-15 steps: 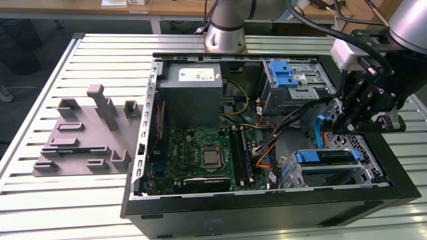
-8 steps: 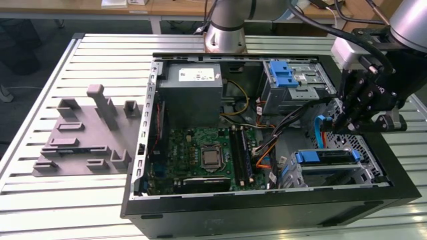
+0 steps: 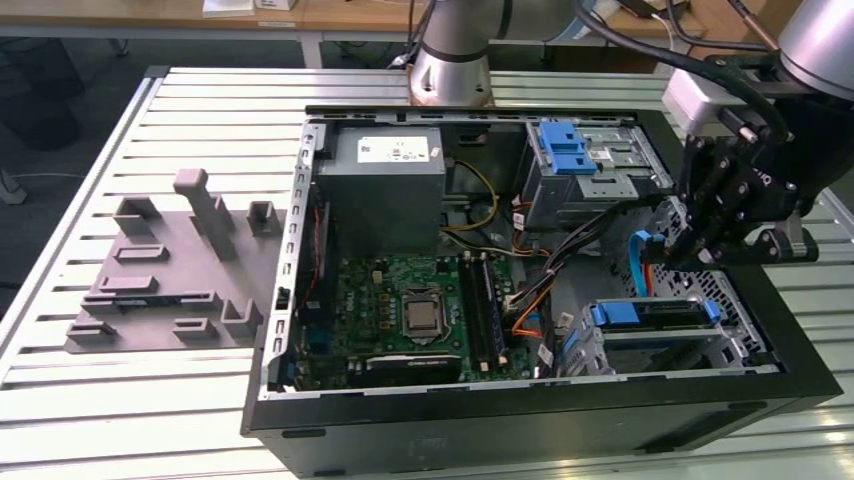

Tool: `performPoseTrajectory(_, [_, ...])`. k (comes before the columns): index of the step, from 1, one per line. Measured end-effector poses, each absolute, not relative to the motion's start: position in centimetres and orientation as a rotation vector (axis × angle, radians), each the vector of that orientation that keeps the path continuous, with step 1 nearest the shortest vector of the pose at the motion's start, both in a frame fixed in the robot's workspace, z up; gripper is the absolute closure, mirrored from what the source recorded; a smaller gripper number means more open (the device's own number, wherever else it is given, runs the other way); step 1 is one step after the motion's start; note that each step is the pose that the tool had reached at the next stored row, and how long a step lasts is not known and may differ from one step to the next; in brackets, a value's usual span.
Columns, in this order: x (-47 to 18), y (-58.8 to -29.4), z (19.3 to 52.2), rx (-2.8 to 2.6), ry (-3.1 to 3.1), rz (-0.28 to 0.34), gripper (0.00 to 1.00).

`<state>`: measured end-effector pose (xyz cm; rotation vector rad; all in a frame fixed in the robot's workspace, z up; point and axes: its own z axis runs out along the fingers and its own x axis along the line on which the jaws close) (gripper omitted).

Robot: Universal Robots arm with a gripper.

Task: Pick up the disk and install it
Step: 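Insert the first disk wire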

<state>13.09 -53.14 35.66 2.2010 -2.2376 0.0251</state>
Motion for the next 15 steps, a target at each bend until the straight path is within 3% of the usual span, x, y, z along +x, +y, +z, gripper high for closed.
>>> performPoseTrajectory(15, [13.02,-52.81,35.66,2.201,-2.238,0.025,0.76])
